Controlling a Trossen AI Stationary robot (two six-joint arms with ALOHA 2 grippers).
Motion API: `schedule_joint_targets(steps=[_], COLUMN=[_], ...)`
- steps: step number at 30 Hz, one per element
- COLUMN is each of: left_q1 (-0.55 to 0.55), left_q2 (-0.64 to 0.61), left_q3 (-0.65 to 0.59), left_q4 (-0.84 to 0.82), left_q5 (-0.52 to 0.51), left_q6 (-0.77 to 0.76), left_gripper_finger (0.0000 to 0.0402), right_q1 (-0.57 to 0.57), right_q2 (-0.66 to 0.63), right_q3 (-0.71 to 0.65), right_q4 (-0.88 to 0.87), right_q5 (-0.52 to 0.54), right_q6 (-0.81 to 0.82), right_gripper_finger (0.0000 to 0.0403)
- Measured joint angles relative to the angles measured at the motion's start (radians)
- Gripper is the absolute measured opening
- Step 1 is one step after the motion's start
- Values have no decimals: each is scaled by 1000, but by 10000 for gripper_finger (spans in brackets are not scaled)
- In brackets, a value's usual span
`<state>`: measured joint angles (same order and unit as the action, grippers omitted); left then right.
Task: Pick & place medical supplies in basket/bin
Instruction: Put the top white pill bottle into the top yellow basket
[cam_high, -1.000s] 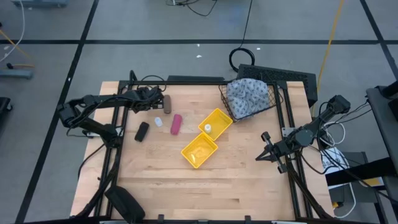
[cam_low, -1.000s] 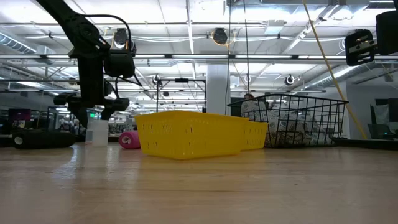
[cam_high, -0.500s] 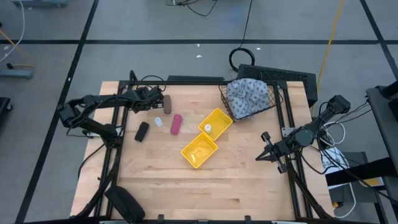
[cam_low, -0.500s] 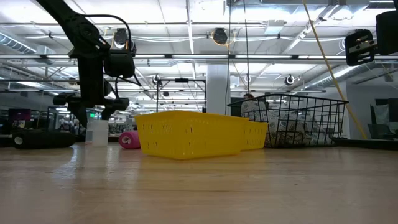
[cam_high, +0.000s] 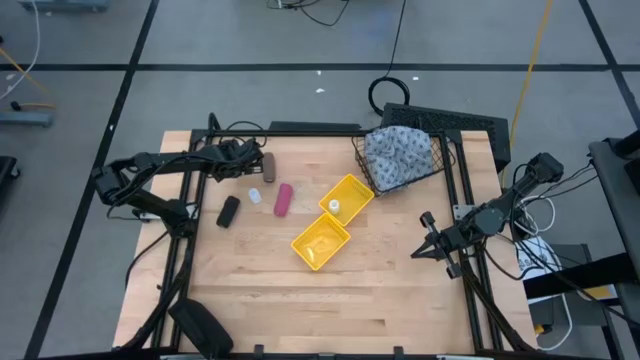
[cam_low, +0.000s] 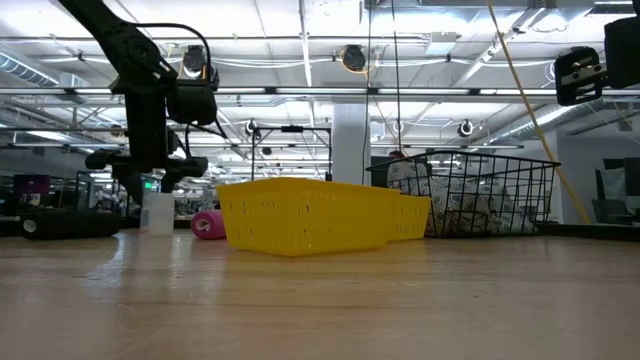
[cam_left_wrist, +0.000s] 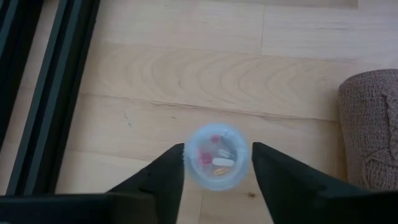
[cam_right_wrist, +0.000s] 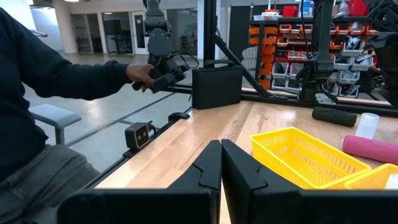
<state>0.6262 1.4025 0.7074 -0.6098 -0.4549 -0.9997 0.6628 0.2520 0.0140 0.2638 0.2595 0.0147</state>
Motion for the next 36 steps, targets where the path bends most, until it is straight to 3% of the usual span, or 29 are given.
schedule_joint_targets(steps=[6, 16, 21, 26, 31, 36], left_q1=[0, -13, -62, -143, -224, -303], left_q2=[-1, -20, -51, -63, -64, -63], left_q3=[0, 15, 57, 123, 194, 237], left_q4=[2, 20, 29, 61, 150, 344], left_q5=[0, 41, 73, 93, 153, 259], left_q6=[0, 91, 136, 177, 246, 323], left_gripper_finger=[148, 159, 141, 154, 160, 162], right_q1=[0, 0, 0, 0, 0, 0], right_q2=[0, 0, 0, 0, 0, 0], right_q3=[0, 0, 0, 0, 0, 0], right_q4=[0, 0, 0, 0, 0, 0], right_q5=[0, 0, 0, 0, 0, 0], right_q6=[0, 0, 0, 0, 0, 0], right_gripper_finger=[0, 0, 0, 0, 0, 0])
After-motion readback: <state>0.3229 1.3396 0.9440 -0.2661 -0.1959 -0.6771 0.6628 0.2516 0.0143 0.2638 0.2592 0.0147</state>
